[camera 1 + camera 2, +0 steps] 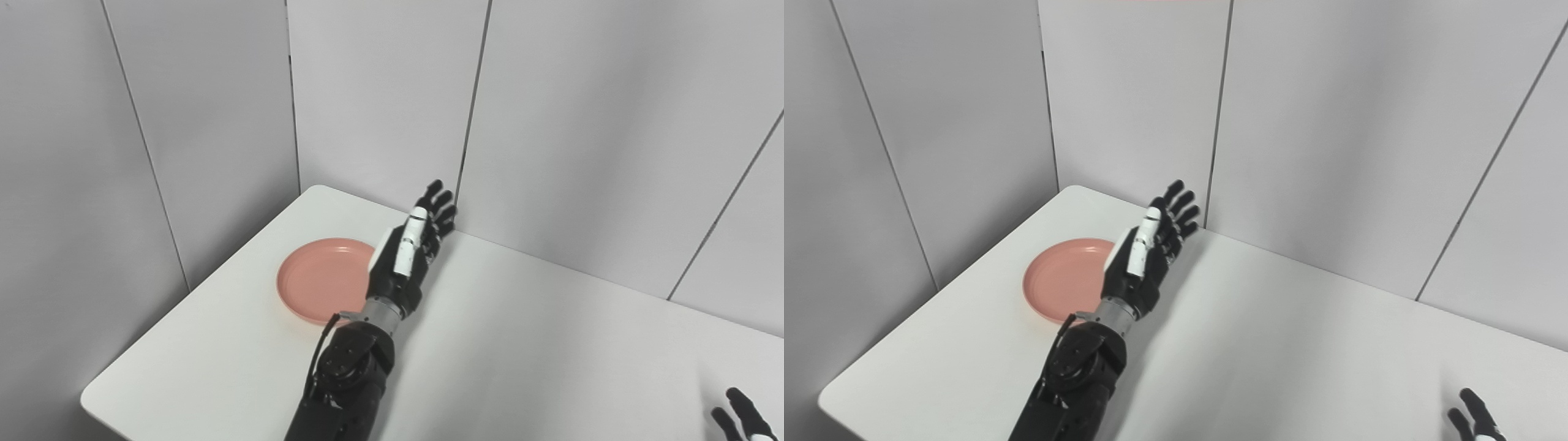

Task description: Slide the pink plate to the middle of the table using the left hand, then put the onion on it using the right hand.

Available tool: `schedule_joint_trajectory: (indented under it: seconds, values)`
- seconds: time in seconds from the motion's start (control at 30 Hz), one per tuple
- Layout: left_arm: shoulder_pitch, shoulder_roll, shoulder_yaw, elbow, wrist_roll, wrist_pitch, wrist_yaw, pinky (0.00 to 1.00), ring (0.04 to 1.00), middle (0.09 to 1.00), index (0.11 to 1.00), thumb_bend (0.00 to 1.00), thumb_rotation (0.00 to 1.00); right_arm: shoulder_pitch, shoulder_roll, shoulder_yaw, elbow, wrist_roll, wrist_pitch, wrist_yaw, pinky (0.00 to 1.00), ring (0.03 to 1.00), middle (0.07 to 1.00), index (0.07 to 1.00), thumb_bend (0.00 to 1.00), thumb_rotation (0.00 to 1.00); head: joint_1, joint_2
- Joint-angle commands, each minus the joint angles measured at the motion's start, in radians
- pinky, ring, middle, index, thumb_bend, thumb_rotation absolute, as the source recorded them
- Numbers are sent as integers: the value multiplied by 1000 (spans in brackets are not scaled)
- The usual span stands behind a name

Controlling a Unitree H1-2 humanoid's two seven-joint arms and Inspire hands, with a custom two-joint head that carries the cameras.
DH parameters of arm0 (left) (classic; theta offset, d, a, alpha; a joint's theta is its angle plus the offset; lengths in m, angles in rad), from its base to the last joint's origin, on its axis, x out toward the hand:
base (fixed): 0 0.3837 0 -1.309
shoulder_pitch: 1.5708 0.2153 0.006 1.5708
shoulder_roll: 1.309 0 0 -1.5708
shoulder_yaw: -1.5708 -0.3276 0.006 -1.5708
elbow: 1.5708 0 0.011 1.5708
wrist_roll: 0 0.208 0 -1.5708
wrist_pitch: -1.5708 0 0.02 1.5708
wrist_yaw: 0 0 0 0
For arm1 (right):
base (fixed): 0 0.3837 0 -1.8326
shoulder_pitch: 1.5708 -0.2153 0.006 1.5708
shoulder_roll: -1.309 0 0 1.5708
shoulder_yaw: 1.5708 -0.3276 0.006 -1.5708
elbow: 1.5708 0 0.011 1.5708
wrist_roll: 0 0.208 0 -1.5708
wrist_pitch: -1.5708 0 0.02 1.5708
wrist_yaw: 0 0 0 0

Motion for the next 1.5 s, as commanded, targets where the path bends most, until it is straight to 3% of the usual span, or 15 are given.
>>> schedule_joint_trajectory:
  seconds: [0.0, 0.6, 1.0, 1.47]
  values:
    - [-55, 15, 18, -27, -17, -59, 8, 995, 973, 985, 980, 430, 1000, 3, 2, 0, 3, 9, 22, 3, 0, 945, 968, 871, 550, 796, 2, 1]
    - [-53, 88, 117, -83, 6, -68, 94, 989, 981, 984, 969, 439, 1000, 8, -5, -5, 8, 13, 20, 2, 0, 945, 964, 865, 520, 795, 26, 0]
    - [-33, 154, 218, -131, -41, -33, 143, 962, 976, 979, 957, 422, 1000, 11, -12, -5, 2, 13, 29, 2, 0, 928, 950, 857, 531, 785, 28, 1]
    - [8, 199, 311, -83, -124, -64, 147, 964, 977, 979, 963, 428, 1000, 9, -9, -7, 2, 14, 36, -3, 0, 877, 909, 816, 527, 767, 27, -4]
